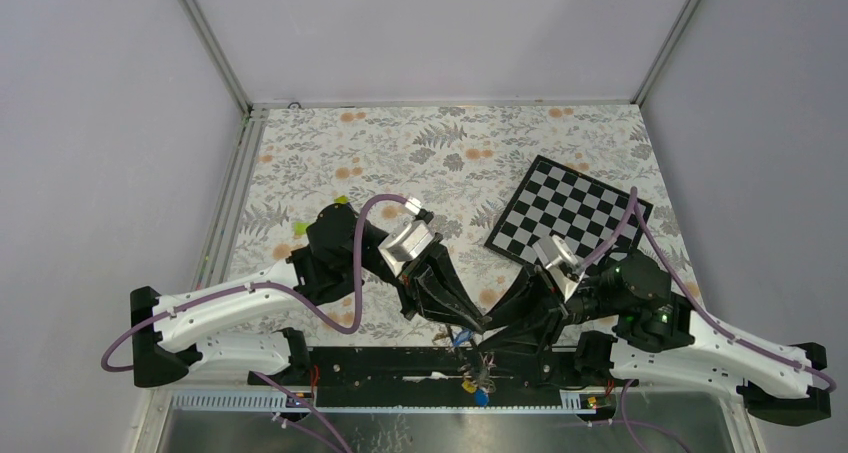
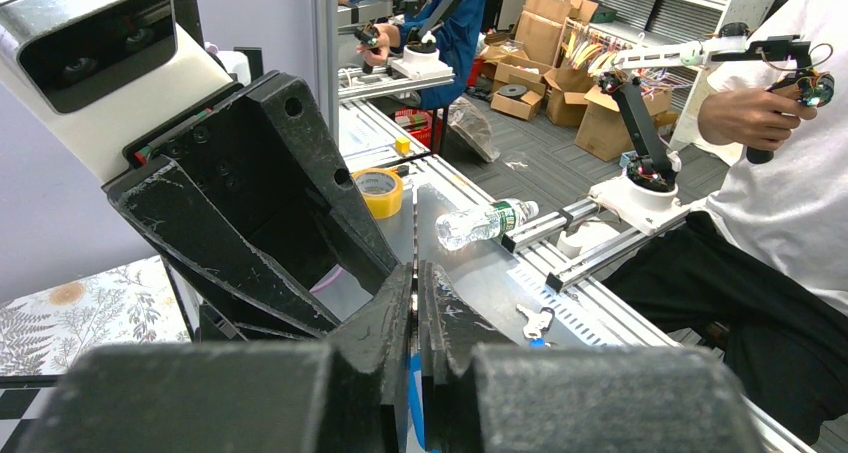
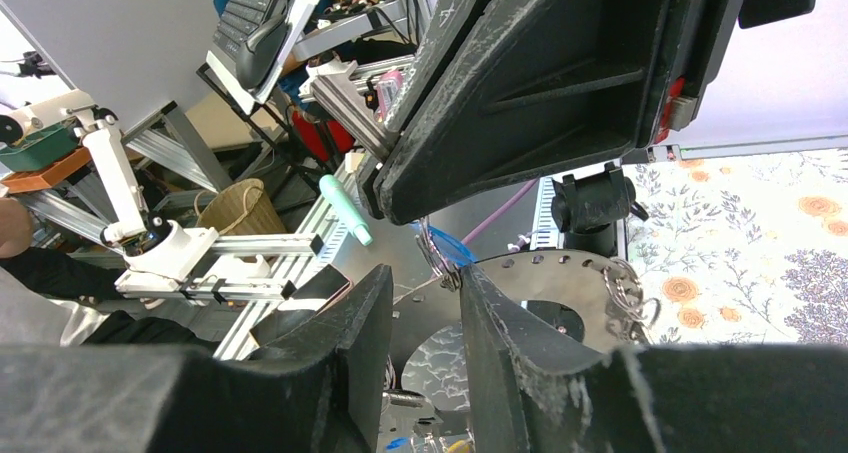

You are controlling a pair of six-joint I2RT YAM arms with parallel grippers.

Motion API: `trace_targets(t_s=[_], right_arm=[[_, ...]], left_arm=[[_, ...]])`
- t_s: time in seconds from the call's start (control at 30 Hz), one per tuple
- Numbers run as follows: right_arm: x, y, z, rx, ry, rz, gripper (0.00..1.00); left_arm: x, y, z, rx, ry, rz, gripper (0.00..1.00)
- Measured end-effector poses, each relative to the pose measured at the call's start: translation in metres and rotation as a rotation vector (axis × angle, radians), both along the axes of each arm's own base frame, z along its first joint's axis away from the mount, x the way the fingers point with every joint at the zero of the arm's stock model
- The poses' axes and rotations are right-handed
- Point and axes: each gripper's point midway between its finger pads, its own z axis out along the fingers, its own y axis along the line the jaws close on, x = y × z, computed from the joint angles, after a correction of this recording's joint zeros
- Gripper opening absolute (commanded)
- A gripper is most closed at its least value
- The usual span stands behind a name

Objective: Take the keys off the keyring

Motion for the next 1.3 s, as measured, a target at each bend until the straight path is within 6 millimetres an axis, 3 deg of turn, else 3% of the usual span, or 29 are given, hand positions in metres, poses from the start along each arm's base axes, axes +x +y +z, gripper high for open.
trace_targets(t_s=[0.23, 0.73, 1.3], right_arm=[[0.001, 0.004, 0.0, 0.002, -0.001, 0.0, 0.33], [0.006, 0.003, 0.008, 0.033, -0.004, -0.032, 0.0], [0.008, -0.015, 0.026, 0.151, 0.022, -0.083, 0.0]], left_arm=[[0.0, 0.0, 0.0, 0.0, 0.002, -0.001, 0.07], [-0.001, 0.002, 0.003, -0.008, -0.001, 0.0, 0.07], [-0.001, 0.007, 0.011, -0.046, -0.017, 0.017, 0.06]])
